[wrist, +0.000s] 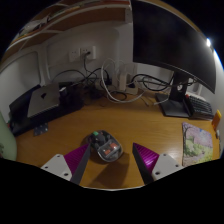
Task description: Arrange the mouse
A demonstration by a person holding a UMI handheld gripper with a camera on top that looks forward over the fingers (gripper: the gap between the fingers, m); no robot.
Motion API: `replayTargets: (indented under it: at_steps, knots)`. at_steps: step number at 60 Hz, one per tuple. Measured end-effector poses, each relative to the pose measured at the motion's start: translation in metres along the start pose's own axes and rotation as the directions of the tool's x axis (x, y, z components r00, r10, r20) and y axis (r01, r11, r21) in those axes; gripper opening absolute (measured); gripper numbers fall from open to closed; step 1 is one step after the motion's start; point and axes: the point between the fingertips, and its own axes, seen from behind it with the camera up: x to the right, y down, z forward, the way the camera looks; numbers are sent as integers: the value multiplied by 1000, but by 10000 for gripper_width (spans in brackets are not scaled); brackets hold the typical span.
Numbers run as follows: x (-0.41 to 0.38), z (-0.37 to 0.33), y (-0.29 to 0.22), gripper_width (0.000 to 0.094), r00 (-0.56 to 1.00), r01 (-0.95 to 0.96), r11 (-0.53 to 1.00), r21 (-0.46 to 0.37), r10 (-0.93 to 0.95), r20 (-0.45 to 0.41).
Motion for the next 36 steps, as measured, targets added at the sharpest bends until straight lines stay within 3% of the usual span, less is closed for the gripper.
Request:
replayTargets:
  at_steps: [26,29,33,36]
  knots:
    - [40,47,-24,858,991,-91,996,-7,89,-99]
    - [39,46,-23,744,991,-90,996,-9,88,-101]
    - [37,44,-21,454,991,-80,997,-13,78,-105]
    - [35,43,-20,437,993,-72,997,-25,69,-98]
